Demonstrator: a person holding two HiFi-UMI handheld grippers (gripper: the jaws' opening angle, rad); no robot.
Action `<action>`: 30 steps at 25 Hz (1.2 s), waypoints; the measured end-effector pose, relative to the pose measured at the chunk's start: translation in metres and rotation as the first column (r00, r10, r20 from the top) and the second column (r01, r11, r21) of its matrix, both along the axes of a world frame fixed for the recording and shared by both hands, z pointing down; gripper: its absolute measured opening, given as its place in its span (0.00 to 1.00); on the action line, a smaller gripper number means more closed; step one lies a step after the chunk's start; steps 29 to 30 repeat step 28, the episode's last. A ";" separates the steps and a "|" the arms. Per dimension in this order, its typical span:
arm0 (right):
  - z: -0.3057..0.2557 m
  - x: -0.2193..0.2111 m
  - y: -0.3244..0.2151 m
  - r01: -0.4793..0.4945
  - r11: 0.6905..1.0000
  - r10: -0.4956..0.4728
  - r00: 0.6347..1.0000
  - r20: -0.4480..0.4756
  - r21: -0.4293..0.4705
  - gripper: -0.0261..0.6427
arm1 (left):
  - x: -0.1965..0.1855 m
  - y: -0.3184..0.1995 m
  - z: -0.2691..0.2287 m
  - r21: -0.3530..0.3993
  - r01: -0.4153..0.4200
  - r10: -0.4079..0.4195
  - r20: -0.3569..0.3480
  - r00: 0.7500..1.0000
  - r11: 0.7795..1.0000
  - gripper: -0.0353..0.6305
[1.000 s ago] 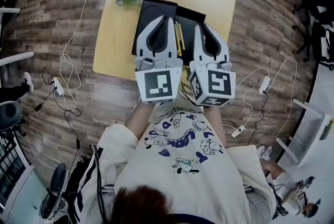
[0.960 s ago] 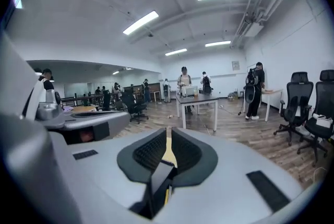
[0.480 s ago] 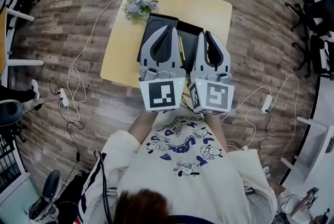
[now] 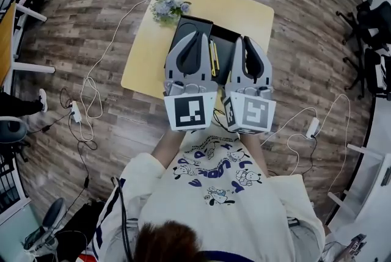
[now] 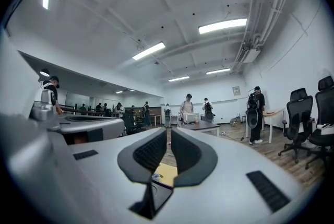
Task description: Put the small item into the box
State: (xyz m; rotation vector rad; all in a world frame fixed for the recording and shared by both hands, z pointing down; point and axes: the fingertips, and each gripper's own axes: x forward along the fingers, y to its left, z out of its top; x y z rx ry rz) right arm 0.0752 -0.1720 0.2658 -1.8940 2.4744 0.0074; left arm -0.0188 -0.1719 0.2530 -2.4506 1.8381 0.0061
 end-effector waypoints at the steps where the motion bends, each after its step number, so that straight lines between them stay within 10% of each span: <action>1: 0.000 0.000 0.000 0.001 1.000 -0.001 1.000 0.001 -0.001 0.11 | 0.000 0.000 0.000 0.001 0.002 -0.002 0.001 1.000 1.000 0.09; 30: 0.003 0.003 0.000 0.002 1.000 -0.002 1.000 -0.012 -0.005 0.10 | 0.005 0.003 0.001 -0.001 0.010 -0.010 0.000 1.000 1.000 0.09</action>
